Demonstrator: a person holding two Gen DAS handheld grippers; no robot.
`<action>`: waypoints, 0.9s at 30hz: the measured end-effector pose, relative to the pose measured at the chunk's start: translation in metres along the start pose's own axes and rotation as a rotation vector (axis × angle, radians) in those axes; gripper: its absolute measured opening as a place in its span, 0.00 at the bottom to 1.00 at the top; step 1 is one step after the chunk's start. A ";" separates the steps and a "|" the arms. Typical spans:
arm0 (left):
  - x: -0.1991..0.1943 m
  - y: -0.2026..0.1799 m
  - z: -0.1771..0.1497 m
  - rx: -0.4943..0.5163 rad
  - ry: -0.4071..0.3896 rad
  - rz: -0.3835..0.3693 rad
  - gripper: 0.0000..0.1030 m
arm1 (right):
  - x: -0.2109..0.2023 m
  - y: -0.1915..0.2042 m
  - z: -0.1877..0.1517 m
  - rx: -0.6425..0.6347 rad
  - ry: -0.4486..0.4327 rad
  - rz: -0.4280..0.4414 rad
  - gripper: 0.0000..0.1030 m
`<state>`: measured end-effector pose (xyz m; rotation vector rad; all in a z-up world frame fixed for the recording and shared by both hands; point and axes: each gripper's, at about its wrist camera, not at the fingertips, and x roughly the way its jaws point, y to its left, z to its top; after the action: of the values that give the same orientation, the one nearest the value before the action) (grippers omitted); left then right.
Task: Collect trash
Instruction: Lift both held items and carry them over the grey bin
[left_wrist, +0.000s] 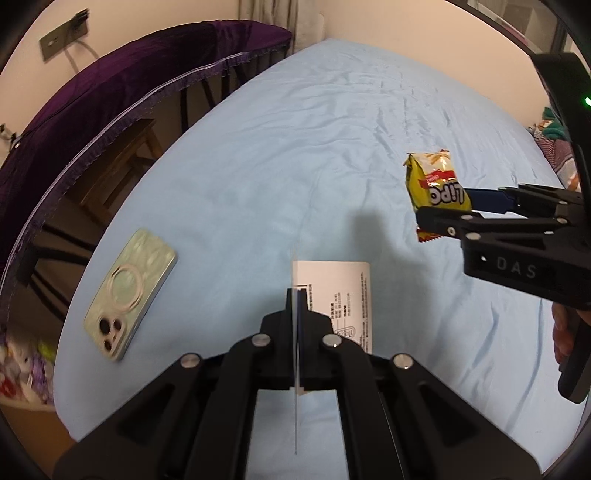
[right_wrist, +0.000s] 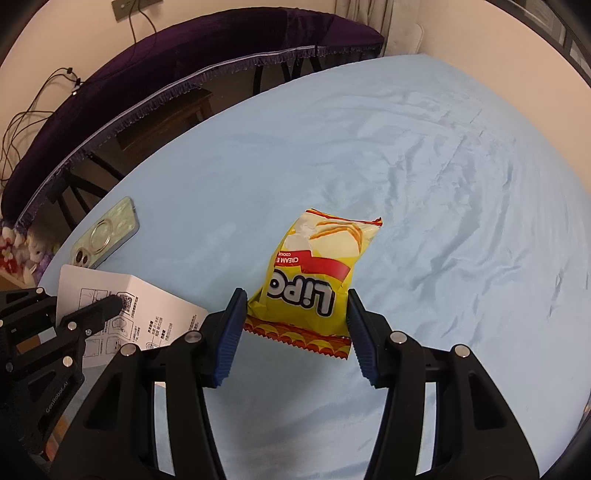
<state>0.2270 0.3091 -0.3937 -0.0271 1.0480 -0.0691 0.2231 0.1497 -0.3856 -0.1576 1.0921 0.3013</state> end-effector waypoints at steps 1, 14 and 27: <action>-0.006 0.004 -0.007 -0.016 0.000 0.012 0.01 | -0.004 0.004 -0.003 -0.013 0.000 0.005 0.50; -0.082 0.091 -0.100 -0.274 -0.003 0.170 0.01 | -0.035 0.120 -0.031 -0.281 0.016 0.139 0.50; -0.144 0.220 -0.233 -0.531 0.050 0.324 0.01 | -0.032 0.321 -0.069 -0.511 0.051 0.324 0.50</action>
<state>-0.0372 0.5409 -0.3979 -0.3364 1.0849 0.5059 0.0491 0.4302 -0.3816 -0.4456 1.0718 0.8710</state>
